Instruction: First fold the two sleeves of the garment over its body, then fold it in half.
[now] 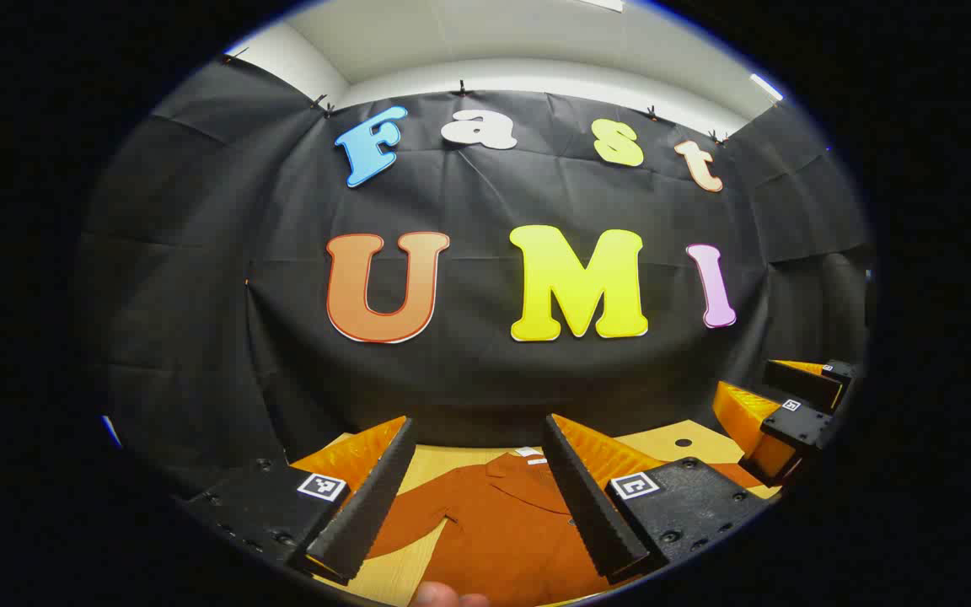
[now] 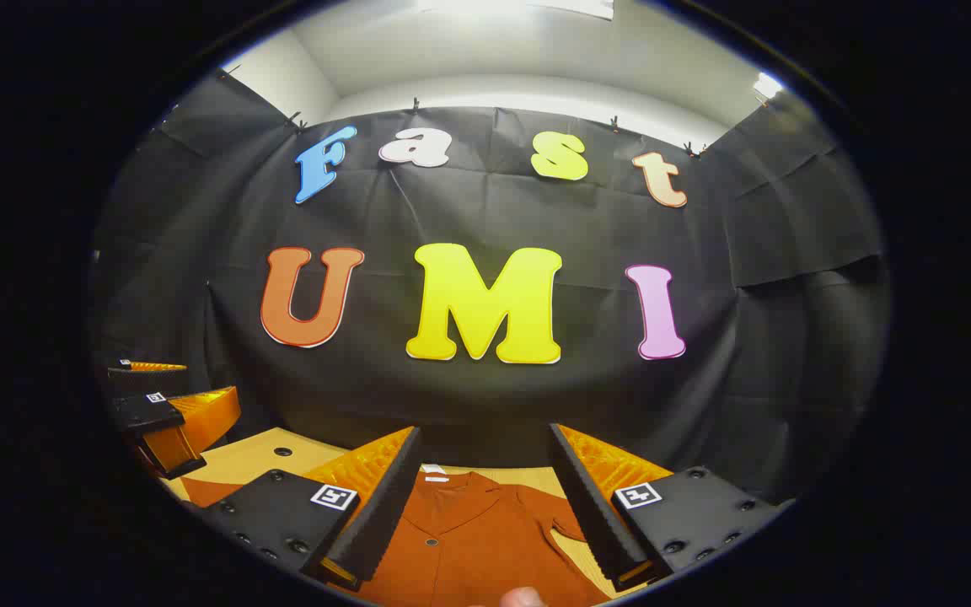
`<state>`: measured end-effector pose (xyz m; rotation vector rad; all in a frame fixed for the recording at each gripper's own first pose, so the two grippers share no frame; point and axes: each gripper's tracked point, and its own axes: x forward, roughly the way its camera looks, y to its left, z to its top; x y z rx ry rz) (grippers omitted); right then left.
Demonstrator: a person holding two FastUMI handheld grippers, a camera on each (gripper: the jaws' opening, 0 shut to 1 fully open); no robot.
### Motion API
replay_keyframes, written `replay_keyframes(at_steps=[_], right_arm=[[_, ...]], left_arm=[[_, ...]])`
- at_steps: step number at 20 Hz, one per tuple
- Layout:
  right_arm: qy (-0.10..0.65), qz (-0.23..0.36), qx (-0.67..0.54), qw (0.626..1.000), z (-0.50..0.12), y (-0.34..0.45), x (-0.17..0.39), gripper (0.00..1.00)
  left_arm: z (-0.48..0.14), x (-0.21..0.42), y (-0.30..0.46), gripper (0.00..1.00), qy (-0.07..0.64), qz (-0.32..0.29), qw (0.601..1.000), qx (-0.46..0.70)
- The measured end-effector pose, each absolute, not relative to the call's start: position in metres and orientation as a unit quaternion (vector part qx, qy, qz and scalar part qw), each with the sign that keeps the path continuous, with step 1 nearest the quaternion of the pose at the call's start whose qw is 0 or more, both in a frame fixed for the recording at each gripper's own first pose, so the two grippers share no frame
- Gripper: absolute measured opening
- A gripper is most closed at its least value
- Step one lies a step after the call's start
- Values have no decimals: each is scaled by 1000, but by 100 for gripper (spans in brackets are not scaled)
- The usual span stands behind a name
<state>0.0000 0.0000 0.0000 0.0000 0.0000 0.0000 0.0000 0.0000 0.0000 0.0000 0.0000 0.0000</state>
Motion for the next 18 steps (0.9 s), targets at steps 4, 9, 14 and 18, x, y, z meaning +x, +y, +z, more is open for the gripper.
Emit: replay_keyframes(at_steps=[4, 9, 14, 18], right_arm=[[3, -2, -3, 1000, -2, -5, 0, 95], [6, -8, -1, 1000, -5, -14, -1, 94], [14, -12, 5, 1000, -12, -21, -1, 94], [17, -19, 12, 1000, -12, -28, -2, 94]], left_arm=[[0, -1, 0, 98, -2, 3, 1000, 3], [-6, 0, -11, 98, 2, -6, 1000, 8], [-8, 0, -15, 98, 5, -7, 1000, 7], [-8, 1, -19, 98, 5, -10, 1000, 6]])
